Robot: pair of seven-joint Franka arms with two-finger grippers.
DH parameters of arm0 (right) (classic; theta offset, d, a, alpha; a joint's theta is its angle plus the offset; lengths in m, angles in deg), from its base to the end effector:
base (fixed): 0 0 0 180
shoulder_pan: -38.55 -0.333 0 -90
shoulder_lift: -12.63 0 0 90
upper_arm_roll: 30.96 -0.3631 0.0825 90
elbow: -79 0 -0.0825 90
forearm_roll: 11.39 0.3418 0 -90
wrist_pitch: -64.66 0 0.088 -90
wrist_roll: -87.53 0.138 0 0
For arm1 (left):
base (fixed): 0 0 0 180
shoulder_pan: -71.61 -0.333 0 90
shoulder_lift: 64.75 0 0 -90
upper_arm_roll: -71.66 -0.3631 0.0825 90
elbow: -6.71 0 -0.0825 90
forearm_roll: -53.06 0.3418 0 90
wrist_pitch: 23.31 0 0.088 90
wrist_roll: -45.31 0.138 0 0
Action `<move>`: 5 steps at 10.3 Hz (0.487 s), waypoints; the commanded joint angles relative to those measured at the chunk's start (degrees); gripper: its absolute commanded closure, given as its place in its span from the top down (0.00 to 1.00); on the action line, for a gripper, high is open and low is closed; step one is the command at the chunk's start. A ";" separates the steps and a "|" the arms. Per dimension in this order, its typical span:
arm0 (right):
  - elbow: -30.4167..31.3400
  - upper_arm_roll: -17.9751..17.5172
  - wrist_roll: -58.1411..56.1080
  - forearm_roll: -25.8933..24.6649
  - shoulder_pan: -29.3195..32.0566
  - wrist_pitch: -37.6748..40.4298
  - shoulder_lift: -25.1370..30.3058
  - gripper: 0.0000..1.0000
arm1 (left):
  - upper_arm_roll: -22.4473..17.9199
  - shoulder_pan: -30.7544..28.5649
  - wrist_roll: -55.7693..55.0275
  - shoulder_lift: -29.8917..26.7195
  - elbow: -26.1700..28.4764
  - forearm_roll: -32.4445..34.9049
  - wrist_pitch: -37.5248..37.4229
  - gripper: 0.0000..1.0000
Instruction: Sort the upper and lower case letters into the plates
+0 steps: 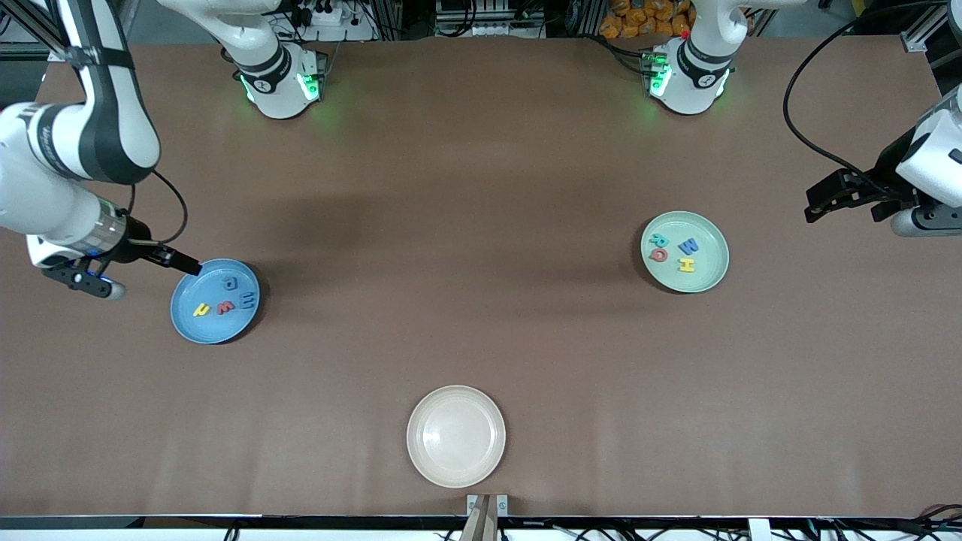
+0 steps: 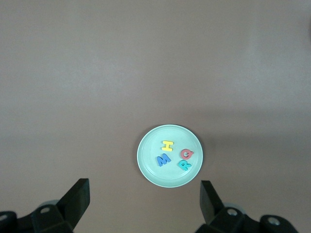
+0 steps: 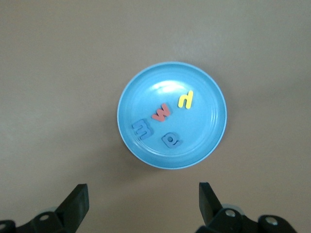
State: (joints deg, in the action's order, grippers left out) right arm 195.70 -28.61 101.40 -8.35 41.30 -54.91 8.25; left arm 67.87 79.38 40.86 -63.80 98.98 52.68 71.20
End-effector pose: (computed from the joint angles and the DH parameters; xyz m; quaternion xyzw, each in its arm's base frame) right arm 0.5280 -0.0426 0.4428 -0.9837 0.1779 0.0147 0.0203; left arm 0.5241 -0.0377 0.6219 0.9999 0.0043 0.0110 0.0036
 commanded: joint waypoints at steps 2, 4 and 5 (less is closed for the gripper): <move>-9.89 -0.24 -0.96 -0.05 0.15 8.02 1.30 1.00 | -0.16 0.41 -0.29 0.45 -1.04 -0.40 -0.20 1.00; -14.29 -0.59 -1.13 -0.48 -0.72 11.88 1.29 1.00 | -0.25 0.32 -0.29 0.45 -1.04 -0.40 -0.20 1.00; -17.36 -0.86 -1.13 -0.66 -0.82 14.95 1.29 1.00 | -0.16 0.32 -0.29 0.45 -1.04 -0.40 -0.20 1.00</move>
State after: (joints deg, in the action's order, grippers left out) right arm 182.40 -29.09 100.69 -8.39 40.94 -43.89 9.64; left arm 67.88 79.43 40.86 -63.79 98.97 52.68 71.20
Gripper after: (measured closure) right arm 0.000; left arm 0.000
